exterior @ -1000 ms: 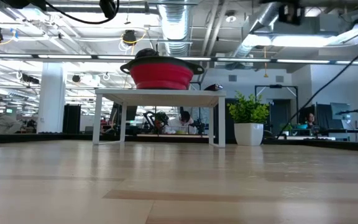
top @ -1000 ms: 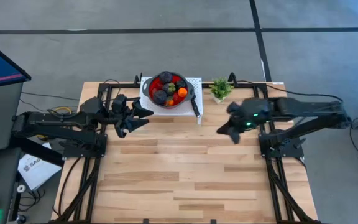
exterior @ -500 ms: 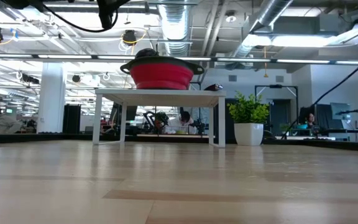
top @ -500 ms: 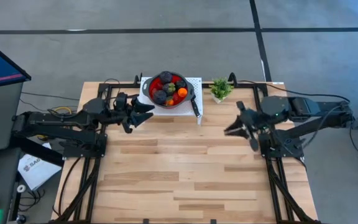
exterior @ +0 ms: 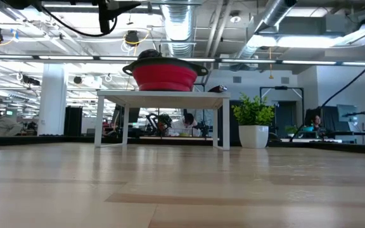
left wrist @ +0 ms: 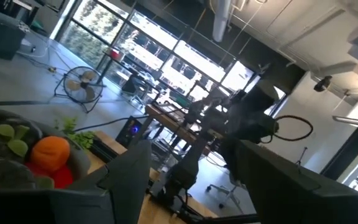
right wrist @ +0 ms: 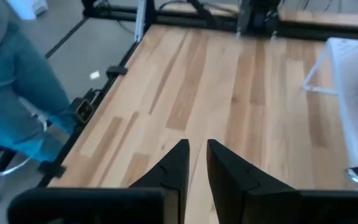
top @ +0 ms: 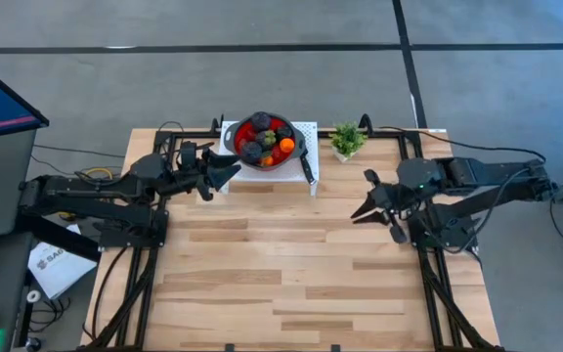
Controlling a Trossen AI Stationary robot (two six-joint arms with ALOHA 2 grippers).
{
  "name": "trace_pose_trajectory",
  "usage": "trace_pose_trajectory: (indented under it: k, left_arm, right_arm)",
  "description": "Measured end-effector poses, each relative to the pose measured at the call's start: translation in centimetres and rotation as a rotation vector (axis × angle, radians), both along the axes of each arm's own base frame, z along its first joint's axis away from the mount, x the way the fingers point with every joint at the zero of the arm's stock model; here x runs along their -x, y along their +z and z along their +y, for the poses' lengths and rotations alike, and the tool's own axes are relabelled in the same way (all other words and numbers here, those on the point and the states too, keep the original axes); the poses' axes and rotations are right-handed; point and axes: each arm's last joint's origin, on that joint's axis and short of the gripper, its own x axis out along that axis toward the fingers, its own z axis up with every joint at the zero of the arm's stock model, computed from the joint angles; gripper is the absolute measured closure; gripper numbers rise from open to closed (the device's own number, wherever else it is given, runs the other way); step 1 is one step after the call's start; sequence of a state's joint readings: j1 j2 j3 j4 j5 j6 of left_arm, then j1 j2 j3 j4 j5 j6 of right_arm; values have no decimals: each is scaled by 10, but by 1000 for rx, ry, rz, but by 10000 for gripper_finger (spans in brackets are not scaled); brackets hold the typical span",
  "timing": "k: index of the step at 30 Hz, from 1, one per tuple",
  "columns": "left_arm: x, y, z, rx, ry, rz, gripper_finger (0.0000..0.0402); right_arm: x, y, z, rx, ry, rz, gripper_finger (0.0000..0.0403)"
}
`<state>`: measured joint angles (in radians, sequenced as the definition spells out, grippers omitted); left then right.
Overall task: Pick & Place Fruit
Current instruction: Return to Home Position
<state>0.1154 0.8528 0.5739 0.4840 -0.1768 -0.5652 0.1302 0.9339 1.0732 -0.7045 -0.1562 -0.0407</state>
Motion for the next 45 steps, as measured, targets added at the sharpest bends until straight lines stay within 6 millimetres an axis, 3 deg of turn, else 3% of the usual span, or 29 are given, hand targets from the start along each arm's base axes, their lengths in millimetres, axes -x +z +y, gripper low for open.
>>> trace_pose_trajectory:
  k: [10, 17, 28, 39, 45]
  left_arm:
    - [0, -1, 0, 5, 17, 9, 165]
    - [0, -1, 1, 5, 17, 13, 165]
    - [0, -1, 0, 5, 17, 12, 165]
    - [0, -2, 0, 6, 17, 19, 165]
    - [0, -2, 0, 6, 16, 19, 165]
  right_arm:
    - [62, -39, -19, -112, -120, -500, 353]
    - [90, -75, -24, -78, -210, -691, 353]
    - [94, -132, -27, -48, -277, -811, 353]
    - [82, -171, -28, -47, -322, -708, 353]
    - [80, -178, -28, -23, -317, -707, 353]
